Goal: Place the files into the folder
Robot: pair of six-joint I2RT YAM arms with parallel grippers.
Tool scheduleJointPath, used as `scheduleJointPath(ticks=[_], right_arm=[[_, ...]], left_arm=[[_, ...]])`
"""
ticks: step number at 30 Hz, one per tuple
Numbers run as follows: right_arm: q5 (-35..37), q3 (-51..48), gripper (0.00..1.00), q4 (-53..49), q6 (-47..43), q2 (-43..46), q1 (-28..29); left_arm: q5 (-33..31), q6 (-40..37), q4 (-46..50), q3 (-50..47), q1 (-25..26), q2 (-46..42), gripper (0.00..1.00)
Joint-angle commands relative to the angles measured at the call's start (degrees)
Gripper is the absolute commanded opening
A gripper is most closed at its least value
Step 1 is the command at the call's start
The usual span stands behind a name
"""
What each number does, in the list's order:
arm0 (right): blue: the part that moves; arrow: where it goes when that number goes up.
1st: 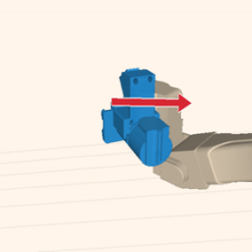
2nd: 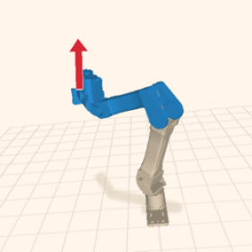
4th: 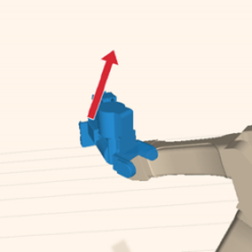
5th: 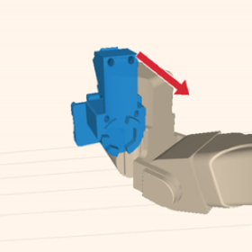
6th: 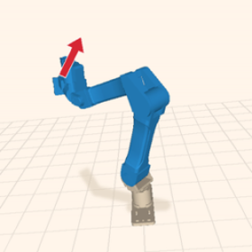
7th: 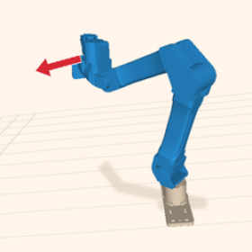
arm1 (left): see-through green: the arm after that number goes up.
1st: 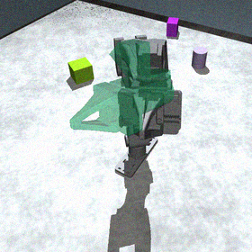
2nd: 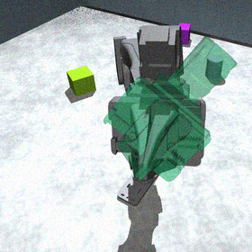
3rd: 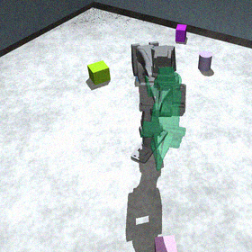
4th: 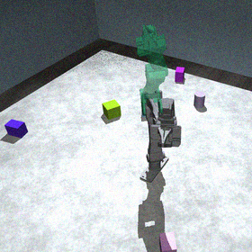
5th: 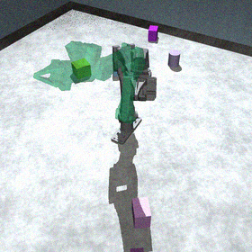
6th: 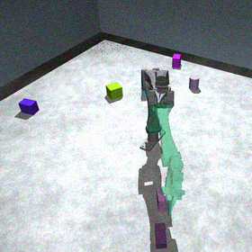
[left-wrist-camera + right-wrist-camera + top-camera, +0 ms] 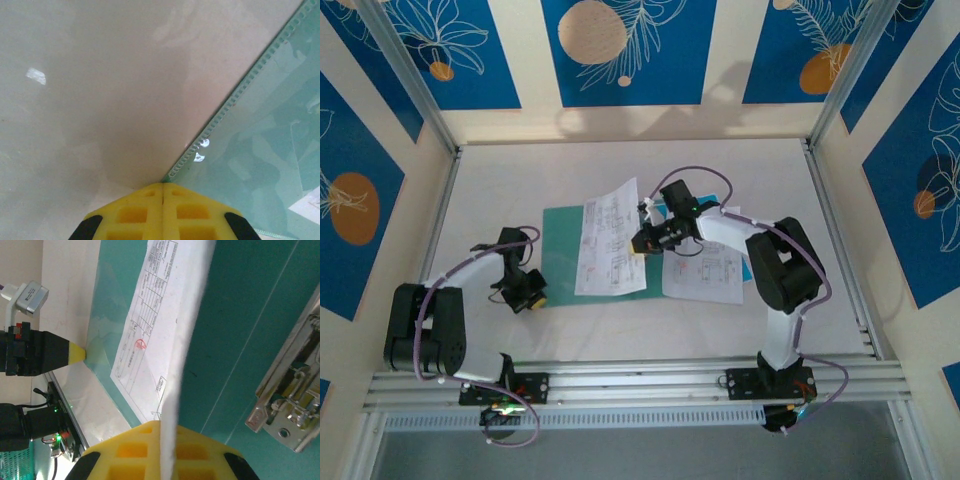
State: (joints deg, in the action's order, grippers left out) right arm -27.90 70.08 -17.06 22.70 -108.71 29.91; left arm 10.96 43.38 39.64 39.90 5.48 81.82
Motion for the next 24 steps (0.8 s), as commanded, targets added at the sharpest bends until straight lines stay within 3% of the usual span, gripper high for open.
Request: scheduleJointPath(ticks=[1, 24], right_arm=[[-4.36, 2.32, 0.00, 1.46, 0.41, -1.75, 0.98], [-3.62, 7.51, 0.00, 7.44, 7.12, -10.05, 4.32]], left_arm=[[-0.30, -0.75, 0.26, -0.06, -0.47, 1.24, 0.00], [-0.33, -0.53, 0.24, 0.09, -0.50, 1.56, 0.00]])
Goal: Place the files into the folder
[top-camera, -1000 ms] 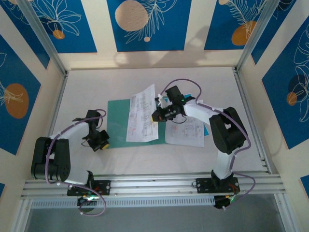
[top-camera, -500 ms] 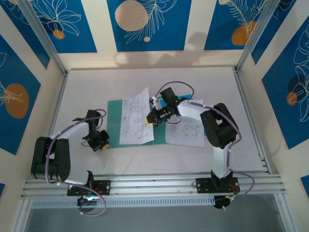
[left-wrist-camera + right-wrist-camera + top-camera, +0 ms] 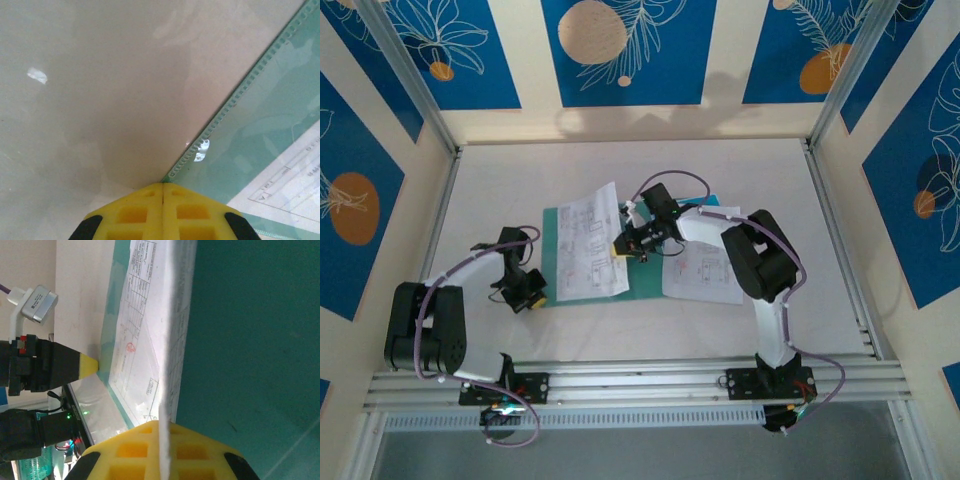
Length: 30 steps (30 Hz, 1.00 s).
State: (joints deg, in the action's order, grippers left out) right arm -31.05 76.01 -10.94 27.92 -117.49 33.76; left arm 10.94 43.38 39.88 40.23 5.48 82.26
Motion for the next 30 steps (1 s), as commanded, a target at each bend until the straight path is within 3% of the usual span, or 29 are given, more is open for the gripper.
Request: scheduleJointPath(ticks=[1, 30], right_arm=[[-0.54, 1.89, 0.00, 1.52, 2.17, -1.57, 0.61], [-0.50, 2.85, 0.00, 3.92, 5.56, -5.22, 3.52]], left_arm=[[-0.26, -0.65, 0.09, -0.30, -0.49, 1.06, 0.00], [-0.05, -1.46, 0.43, 0.82, -0.47, 0.80, 0.00]])
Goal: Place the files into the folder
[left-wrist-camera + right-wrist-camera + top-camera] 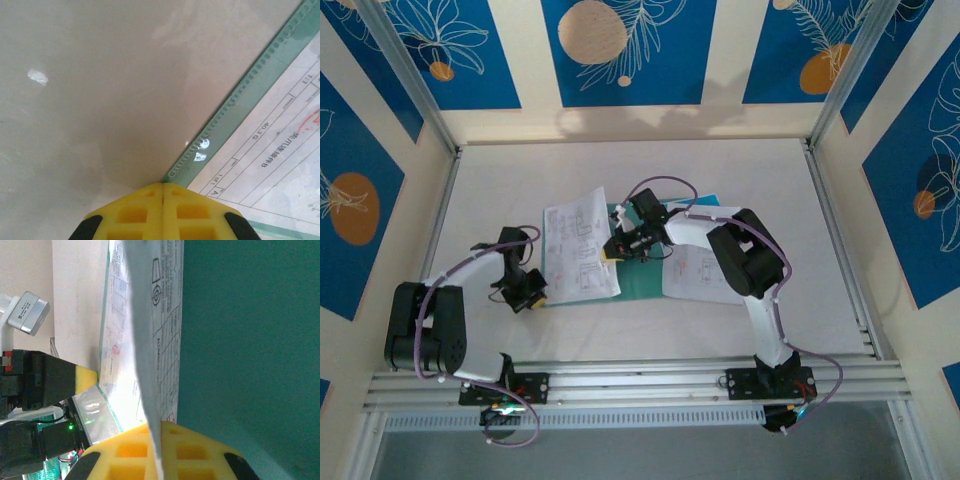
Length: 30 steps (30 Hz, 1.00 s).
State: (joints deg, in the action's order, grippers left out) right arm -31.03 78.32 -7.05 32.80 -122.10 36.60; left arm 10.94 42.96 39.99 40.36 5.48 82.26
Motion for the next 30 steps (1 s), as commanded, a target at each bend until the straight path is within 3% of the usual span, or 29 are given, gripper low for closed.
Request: scheduleJointPath(ticks=[1, 19, 30], right_arm=[[-0.51, 0.31, 0.00, 0.02, 0.60, -0.53, 0.67], [3.13, -2.18, 0.00, -1.81, -0.02, 1.07, 0.84], [3.87, -1.34, 0.00, -4.00, -0.01, 0.57, 1.11]], left_arm=[[-0.03, -1.04, 0.31, 0.74, -0.55, 0.80, 0.00], [0.30, 0.74, 5.71, 5.34, -1.12, -6.22, 0.00], [3.83, 1.64, 0.24, 2.53, -4.51, -2.11, 0.00]])
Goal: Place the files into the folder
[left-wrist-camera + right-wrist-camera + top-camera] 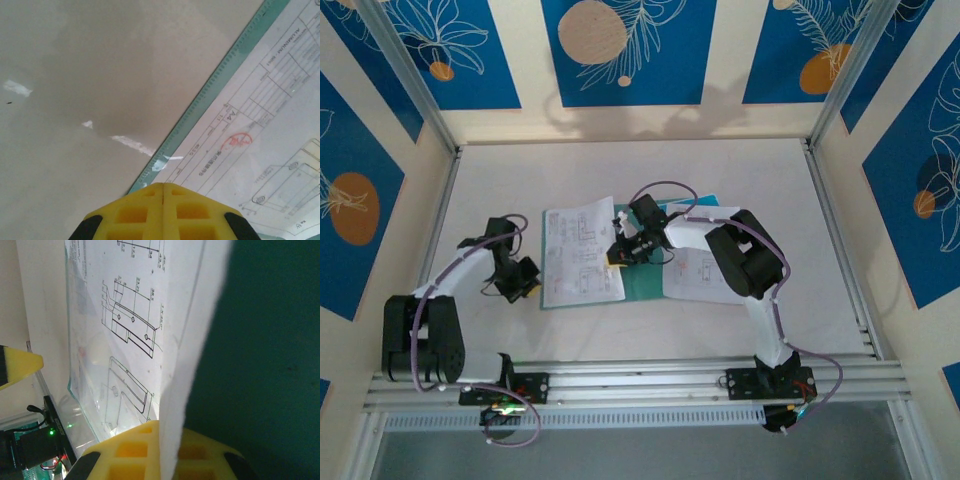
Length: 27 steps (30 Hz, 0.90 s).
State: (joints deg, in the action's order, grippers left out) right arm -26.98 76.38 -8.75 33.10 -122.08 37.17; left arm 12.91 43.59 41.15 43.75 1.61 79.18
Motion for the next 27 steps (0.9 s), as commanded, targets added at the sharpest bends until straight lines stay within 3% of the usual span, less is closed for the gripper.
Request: scheduleJointPath(ticks=[1, 5, 8, 17, 22, 27], right_arm=[[-0.10, 0.62, 0.00, -2.47, -0.34, 0.52, 0.54], [0.13, 1.47, 0.00, -3.77, -0.45, 0.44, 0.78], [1.22, 2.02, 0.07, -5.47, -0.29, 0.77, 0.92], [11.00, 1.29, 0.54, -14.45, 6.18, 10.30, 0.98], [20.31, 1.35, 0.62, -23.14, 10.64, 17.58, 0.81], [25.97, -0.80, 0.60, -27.46, 16.86, 22.23, -0.01]], left_arm=[[1.86, 1.03, -1.21, -1.17, -0.64, 1.09, 0.00], [2.03, 1.16, -1.95, -2.08, -0.64, 1.19, 0.00], [2.12, 1.14, -2.10, -2.59, -0.64, 1.18, 0.00], [1.86, 0.17, 0.37, -0.23, -0.40, -1.67, 0.00], [3.19, -0.18, 0.81, 1.66, 1.15, -2.79, 0.00], [5.11, 0.73, -1.85, 3.53, 7.51, -1.56, 0.00]])
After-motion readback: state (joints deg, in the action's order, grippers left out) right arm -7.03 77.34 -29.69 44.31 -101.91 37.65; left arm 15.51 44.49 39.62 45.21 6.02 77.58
